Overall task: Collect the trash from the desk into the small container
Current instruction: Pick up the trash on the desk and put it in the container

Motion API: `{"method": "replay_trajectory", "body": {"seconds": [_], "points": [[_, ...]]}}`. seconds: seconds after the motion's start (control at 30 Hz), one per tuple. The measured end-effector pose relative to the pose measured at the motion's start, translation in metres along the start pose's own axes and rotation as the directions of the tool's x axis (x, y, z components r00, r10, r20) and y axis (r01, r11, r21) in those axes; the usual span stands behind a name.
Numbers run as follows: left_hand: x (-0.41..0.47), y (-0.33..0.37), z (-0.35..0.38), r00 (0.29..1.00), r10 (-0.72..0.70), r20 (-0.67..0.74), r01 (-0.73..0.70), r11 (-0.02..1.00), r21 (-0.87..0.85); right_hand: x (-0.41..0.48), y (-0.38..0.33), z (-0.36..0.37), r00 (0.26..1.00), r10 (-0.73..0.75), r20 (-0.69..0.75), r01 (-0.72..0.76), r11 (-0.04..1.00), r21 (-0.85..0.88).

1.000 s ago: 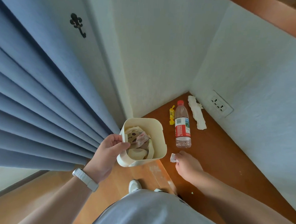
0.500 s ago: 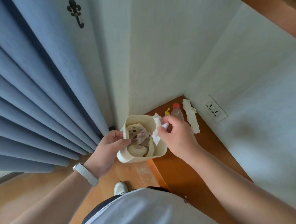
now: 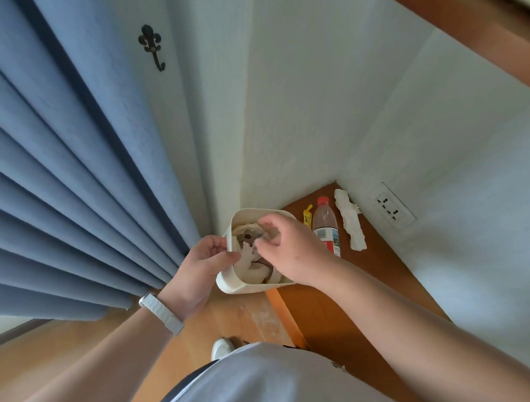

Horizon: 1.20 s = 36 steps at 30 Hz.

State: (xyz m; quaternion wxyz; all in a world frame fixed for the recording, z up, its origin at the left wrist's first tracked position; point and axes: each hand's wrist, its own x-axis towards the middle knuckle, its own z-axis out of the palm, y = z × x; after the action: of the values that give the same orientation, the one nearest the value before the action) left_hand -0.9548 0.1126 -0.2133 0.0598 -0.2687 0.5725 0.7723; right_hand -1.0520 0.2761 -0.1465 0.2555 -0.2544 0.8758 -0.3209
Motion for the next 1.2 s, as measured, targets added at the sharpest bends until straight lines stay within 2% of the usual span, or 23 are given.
{"method": "replay_trajectory", "body": {"seconds": [0.17, 0.27, 0.33, 0.43, 0.57, 0.73, 0.97, 1.2], "points": [[0.008, 0.008, 0.011, 1.000, -0.007, 0.001, 0.007, 1.000, 0.024, -0.005, 0.039, -0.036, 0.984, 0.065, -0.164, -0.066, 0.998, -0.001], [0.017, 0.009, 0.018, 1.000, -0.016, 0.004, 0.016, 1.000, 0.019, 0.000, 0.087, -0.049, 0.961, 0.074, -0.265, -0.127, 0.973, -0.191], [0.022, 0.009, 0.021, 1.000, -0.024, -0.005, 0.024, 1.000, 0.006, 0.005, 0.124, -0.052, 0.962, 0.124, -0.245, -0.203, 0.921, -0.331], [0.028, 0.005, 0.026, 0.999, -0.043, -0.022, 0.043, 0.999, 0.014, 0.015, 0.177, -0.053, 0.952, 0.247, -0.183, -0.303, 0.857, -0.417], [0.035, 0.003, 0.033, 0.997, -0.056, -0.044, 0.058, 0.998, 0.030, 0.033, 0.229, -0.059, 0.951, 0.295, -0.087, -0.297, 0.803, -0.518], [0.044, 0.004, 0.039, 0.996, -0.043, -0.080, 0.048, 0.998, 0.051, 0.064, 0.262, -0.076, 0.968, 0.247, -0.040, -0.220, 0.766, -0.604], [0.058, -0.001, 0.053, 0.991, -0.061, -0.118, 0.069, 0.996, 0.057, 0.094, 0.279, -0.082, 0.979, 0.203, 0.004, -0.151, 0.739, -0.657], [0.059, -0.004, 0.063, 0.993, -0.078, -0.089, 0.084, 0.995, 0.061, 0.091, 0.289, -0.069, 0.970, 0.233, -0.075, -0.232, 0.777, -0.586]]}}
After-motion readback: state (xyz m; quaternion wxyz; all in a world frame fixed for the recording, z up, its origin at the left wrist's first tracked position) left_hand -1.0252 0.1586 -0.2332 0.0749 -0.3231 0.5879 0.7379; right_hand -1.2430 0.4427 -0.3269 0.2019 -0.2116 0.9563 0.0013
